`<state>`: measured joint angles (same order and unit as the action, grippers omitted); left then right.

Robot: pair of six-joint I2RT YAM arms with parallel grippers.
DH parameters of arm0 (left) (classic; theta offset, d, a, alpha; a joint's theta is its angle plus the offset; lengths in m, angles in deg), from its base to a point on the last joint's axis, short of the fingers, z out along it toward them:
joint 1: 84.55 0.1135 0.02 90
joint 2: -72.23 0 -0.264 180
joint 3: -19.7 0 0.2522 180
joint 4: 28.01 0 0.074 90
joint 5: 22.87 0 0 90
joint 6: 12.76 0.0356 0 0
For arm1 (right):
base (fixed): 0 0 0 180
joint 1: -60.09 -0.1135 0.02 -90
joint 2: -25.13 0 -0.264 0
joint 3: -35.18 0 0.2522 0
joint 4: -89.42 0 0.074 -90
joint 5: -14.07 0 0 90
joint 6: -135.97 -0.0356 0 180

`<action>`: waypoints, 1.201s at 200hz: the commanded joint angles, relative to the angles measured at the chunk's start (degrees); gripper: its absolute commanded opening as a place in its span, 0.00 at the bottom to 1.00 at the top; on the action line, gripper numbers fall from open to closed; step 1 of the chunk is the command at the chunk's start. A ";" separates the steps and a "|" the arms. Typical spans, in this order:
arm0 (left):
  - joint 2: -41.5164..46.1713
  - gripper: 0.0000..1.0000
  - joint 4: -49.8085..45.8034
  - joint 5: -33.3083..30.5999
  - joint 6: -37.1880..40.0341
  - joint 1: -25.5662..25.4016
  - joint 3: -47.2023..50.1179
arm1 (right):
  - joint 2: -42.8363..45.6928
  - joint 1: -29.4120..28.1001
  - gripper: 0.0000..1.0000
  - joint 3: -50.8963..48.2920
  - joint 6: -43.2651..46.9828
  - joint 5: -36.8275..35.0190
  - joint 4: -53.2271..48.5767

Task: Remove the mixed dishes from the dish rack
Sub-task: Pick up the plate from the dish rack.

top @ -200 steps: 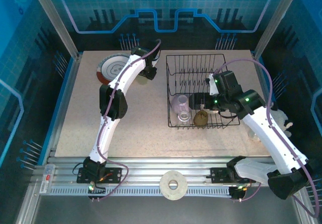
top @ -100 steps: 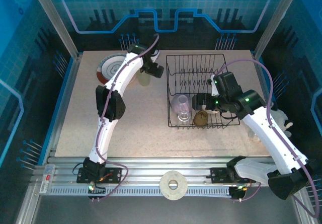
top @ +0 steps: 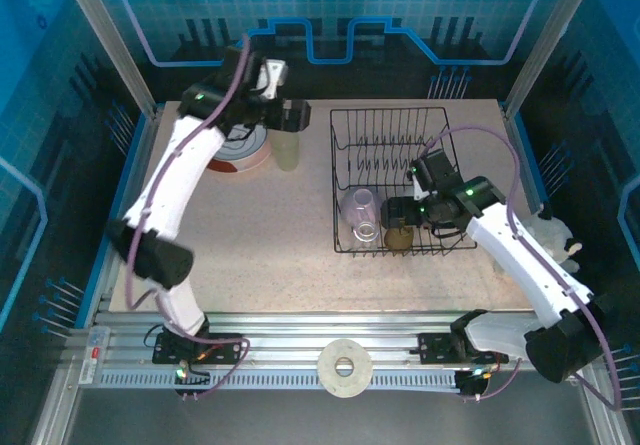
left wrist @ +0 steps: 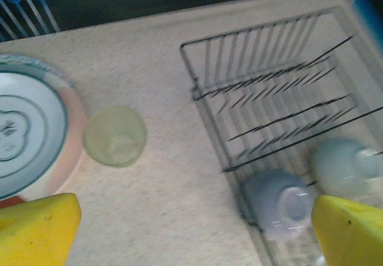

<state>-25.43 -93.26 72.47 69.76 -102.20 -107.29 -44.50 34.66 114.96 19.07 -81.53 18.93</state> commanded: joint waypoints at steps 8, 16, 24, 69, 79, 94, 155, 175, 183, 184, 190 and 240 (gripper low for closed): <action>13.43 0.99 21.25 21.62 -16.29 6.85 20.40 | -2.53 1.25 0.93 -2.84 0.27 -1.01 2.11; 16.48 0.99 26.24 27.16 -19.27 8.41 25.75 | -3.47 1.39 0.93 -3.17 0.18 -1.16 2.61; 19.23 0.99 29.36 31.28 -21.30 9.41 29.93 | -4.31 1.44 0.92 -3.51 0.15 -1.17 3.01; 30.40 0.99 39.48 43.45 -28.15 10.18 47.56 | -8.50 1.48 0.91 -4.60 0.51 -1.81 5.13; 32.25 0.99 41.06 44.13 -29.96 10.09 51.00 | -9.51 1.46 0.90 -4.87 0.49 -2.20 5.46; 34.51 0.99 42.32 44.65 -31.50 10.05 55.31 | -10.91 1.52 0.88 -5.28 0.39 -2.65 6.23; 37.00 0.99 48.19 44.96 -35.08 6.30 62.85 | -15.39 1.24 0.81 -5.42 -0.76 -3.40 7.60; 35.96 0.99 49.02 44.45 -35.32 5.22 62.70 | -16.23 0.99 0.80 -5.98 -1.05 -3.28 8.22; 35.53 0.99 49.33 44.32 -35.39 4.77 62.51 | -16.54 0.93 0.79 -6.18 -1.29 -3.29 8.38; 35.53 0.99 49.35 44.27 -35.40 4.70 62.51 | -16.57 0.92 0.79 -6.22 -1.35 -3.32 8.43; 35.13 0.99 49.44 44.13 -35.40 4.45 62.37 | -16.76 0.91 0.78 -6.38 -1.45 -3.29 8.56; 33.91 0.99 49.99 43.01 -35.31 3.41 61.84 | -17.13 0.73 0.69 -7.08 -1.92 -3.15 9.08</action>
<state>9.06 -45.43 115.51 35.11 -98.30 -44.89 -61.18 35.41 108.82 18.18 -84.09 27.56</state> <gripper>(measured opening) 0.992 0.715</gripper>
